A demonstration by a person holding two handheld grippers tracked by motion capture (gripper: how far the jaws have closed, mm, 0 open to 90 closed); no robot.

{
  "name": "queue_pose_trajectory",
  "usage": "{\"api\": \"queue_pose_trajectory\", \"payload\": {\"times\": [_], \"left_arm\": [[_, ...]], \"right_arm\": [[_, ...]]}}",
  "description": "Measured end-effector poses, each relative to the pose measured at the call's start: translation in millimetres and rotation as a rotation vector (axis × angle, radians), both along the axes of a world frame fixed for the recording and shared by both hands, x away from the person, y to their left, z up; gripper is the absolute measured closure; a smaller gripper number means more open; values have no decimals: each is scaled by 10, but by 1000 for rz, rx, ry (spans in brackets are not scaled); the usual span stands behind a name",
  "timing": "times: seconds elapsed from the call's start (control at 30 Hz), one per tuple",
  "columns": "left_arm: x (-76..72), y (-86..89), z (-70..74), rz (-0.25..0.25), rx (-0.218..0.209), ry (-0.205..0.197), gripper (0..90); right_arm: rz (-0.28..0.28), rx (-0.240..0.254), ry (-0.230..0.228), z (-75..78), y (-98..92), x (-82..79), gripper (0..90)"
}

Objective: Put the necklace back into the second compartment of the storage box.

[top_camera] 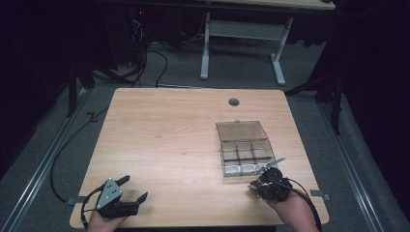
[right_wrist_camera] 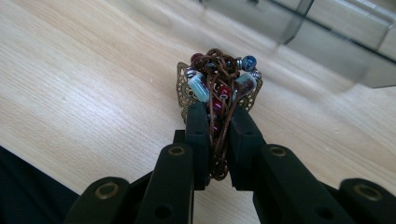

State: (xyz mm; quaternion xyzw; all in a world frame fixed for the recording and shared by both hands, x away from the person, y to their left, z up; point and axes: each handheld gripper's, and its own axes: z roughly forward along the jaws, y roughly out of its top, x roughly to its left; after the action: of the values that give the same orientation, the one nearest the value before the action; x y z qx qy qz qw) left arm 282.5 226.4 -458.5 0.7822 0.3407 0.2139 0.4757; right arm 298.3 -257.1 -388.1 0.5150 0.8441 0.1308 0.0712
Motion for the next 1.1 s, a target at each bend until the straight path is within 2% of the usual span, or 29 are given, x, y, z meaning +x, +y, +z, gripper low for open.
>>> {"api": "queue_pose_trajectory", "payload": {"times": [0.23,0.4,0.57,0.77,1.1], "left_arm": [[-1,3,0,-1,-3,0,120],[3,3,-2,0,-10,-2,121],[3,-6,-3,-6,1,2,120],[5,1,-2,-3,-11,-2,120],[-1,6,3,-10,-8,-1,120]], "right_arm": [[14,27,-3,140,7,49,810],[16,35,-9,219,14,87,810],[15,34,-2,280,11,157,810],[21,43,-10,382,57,302,810],[32,48,-13,412,144,511,811]]}}
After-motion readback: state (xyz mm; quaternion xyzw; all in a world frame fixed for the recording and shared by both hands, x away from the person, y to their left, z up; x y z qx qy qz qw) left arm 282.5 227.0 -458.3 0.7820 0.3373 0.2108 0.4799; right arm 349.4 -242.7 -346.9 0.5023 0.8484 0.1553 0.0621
